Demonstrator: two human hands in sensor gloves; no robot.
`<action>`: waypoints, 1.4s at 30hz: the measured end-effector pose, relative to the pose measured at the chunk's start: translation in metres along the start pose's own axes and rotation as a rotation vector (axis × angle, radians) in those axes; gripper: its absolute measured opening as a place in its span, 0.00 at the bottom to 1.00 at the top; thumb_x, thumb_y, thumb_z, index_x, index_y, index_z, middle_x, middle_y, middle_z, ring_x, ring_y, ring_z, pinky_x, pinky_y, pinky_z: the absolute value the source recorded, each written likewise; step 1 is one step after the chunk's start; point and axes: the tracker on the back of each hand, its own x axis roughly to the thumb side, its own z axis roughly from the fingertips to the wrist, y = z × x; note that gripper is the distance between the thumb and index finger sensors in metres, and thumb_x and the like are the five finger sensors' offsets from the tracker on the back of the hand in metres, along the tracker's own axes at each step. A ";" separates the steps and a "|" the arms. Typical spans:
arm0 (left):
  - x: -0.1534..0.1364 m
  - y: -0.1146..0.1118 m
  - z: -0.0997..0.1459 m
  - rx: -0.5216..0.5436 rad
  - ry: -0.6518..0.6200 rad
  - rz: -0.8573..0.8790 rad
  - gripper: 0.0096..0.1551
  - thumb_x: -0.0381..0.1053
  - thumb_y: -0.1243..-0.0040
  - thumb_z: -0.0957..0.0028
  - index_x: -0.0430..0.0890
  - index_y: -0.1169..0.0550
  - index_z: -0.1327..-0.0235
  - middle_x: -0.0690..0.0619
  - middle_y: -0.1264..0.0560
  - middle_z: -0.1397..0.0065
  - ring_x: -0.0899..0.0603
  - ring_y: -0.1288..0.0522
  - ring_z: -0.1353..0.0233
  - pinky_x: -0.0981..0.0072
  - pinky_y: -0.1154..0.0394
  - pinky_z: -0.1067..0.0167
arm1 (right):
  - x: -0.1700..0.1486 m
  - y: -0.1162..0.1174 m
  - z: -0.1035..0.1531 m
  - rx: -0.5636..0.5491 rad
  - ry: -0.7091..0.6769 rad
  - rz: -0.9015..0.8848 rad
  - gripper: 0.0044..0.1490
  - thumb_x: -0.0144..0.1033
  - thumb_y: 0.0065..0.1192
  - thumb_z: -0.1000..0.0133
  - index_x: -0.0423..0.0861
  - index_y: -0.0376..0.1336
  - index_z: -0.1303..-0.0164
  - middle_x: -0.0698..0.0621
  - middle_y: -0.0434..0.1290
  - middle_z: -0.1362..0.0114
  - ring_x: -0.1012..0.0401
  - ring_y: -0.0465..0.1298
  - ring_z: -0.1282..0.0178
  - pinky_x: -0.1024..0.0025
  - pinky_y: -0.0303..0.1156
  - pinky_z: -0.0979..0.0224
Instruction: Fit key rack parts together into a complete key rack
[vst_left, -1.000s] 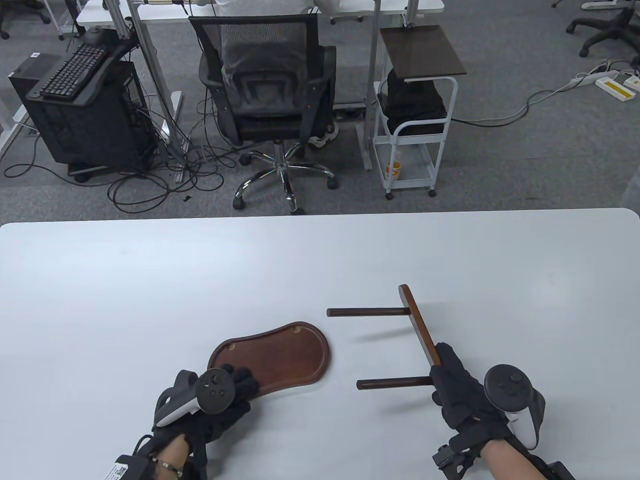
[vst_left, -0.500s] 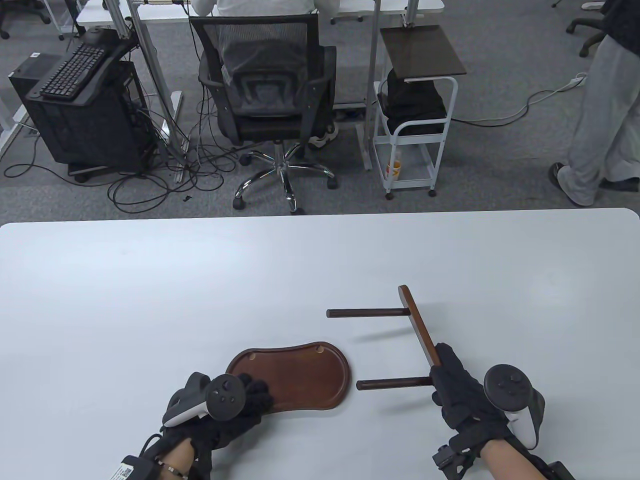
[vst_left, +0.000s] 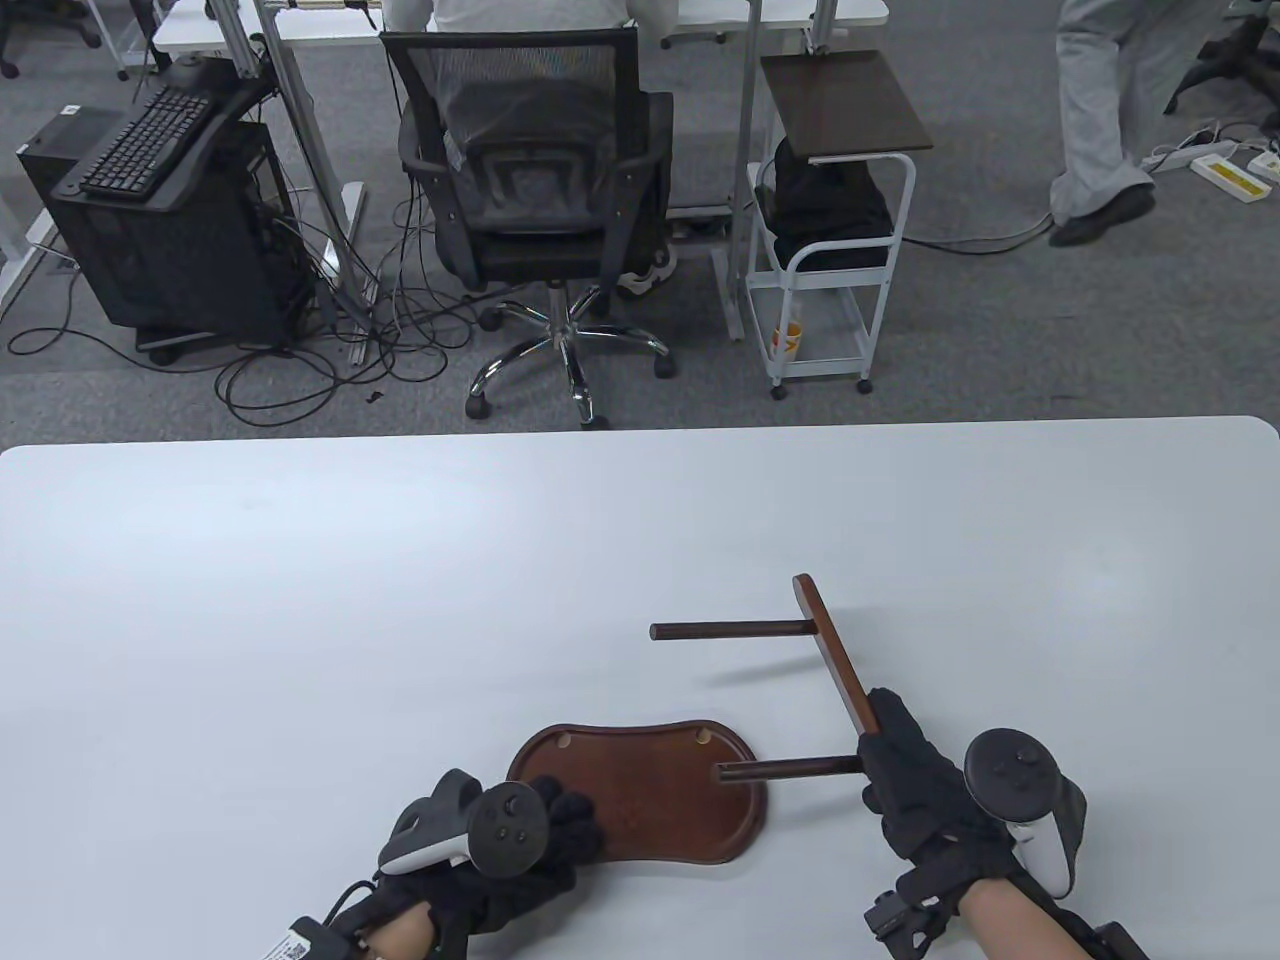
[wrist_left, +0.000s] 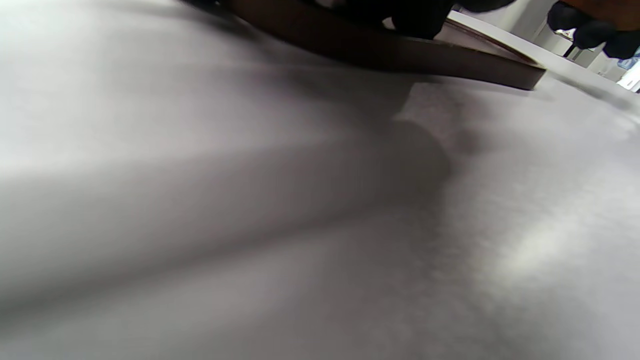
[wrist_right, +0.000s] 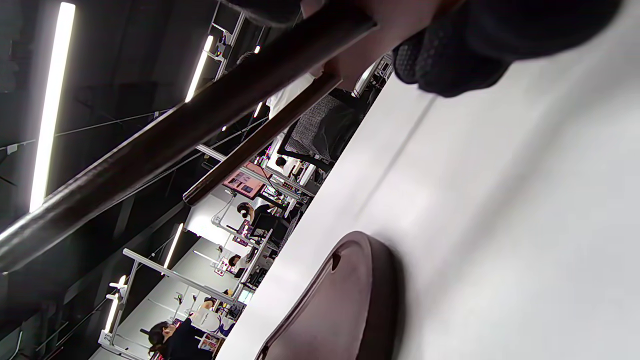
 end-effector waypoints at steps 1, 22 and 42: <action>0.003 -0.001 -0.001 0.001 -0.005 -0.005 0.30 0.61 0.55 0.40 0.62 0.39 0.22 0.61 0.50 0.12 0.42 0.55 0.13 0.34 0.49 0.24 | 0.000 0.000 0.001 0.008 0.004 0.007 0.41 0.43 0.44 0.34 0.36 0.47 0.15 0.29 0.67 0.30 0.40 0.75 0.53 0.55 0.77 0.60; -0.032 0.083 0.015 0.327 0.104 0.373 0.32 0.62 0.57 0.38 0.53 0.34 0.21 0.48 0.37 0.12 0.33 0.39 0.15 0.36 0.38 0.24 | 0.009 -0.004 -0.013 -0.002 -0.040 0.010 0.38 0.49 0.49 0.35 0.39 0.58 0.19 0.33 0.74 0.32 0.41 0.77 0.55 0.56 0.77 0.62; -0.044 0.080 -0.018 0.136 -0.124 1.398 0.53 0.70 0.62 0.36 0.34 0.58 0.18 0.33 0.33 0.21 0.43 0.15 0.38 0.55 0.17 0.44 | 0.077 0.021 -0.055 -0.026 -0.256 -0.037 0.30 0.49 0.54 0.35 0.40 0.77 0.46 0.42 0.85 0.44 0.43 0.81 0.58 0.53 0.77 0.63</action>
